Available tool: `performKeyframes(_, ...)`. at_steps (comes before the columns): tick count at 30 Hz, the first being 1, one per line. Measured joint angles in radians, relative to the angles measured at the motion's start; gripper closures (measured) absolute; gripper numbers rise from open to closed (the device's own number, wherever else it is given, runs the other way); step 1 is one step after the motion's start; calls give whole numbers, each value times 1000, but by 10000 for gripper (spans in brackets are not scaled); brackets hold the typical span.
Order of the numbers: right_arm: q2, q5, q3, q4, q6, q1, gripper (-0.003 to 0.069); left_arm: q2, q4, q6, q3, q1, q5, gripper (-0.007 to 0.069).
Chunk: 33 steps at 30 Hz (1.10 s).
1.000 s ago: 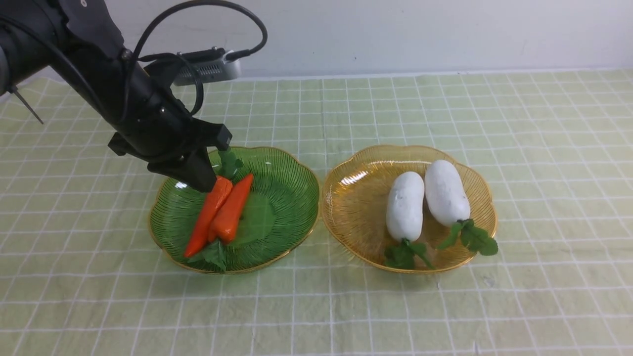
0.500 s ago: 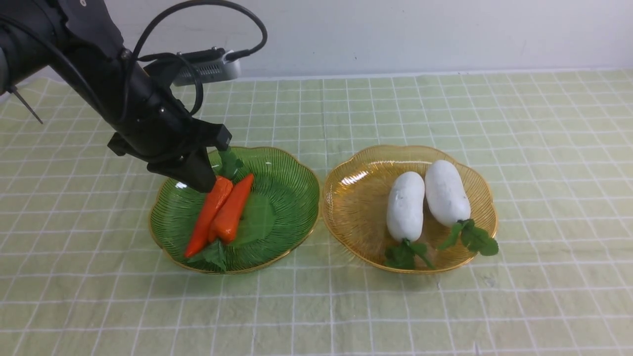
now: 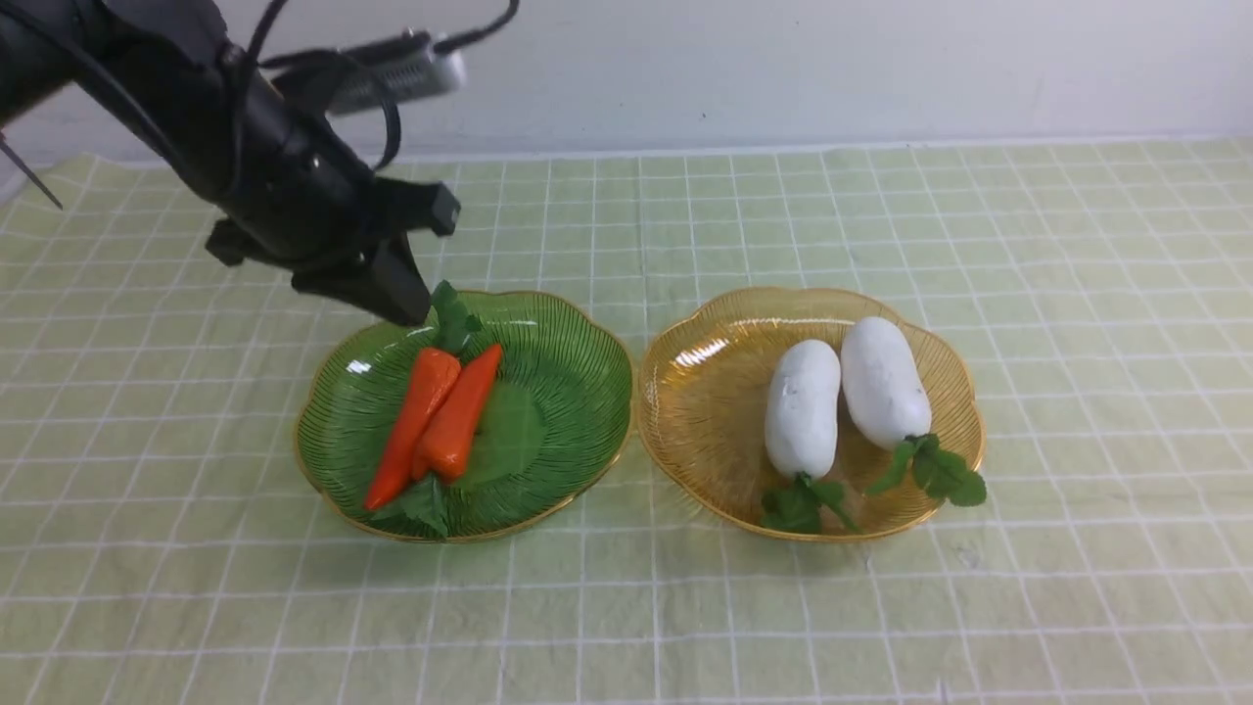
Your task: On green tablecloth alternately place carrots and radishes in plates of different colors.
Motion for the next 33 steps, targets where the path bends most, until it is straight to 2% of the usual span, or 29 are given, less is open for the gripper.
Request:
performKeyframes(6,0,9,68,-96,0,42,673,-144,-5,-20,-24,0,7,631)
performKeyframes(18,-4,-14,70,-111,0,64,673,-462,59,-19,-5,0,30,631)
performKeyframes(28,-4,-14,70,-110,5,64,673,-674,109,-15,337,0,33,631)
performKeyframes(30,-4,-14,70,-106,26,64,673,-696,114,-15,402,0,33,631)
performKeyframes(33,-4,-12,70,-68,149,64,673,-734,133,-15,532,0,33,631)
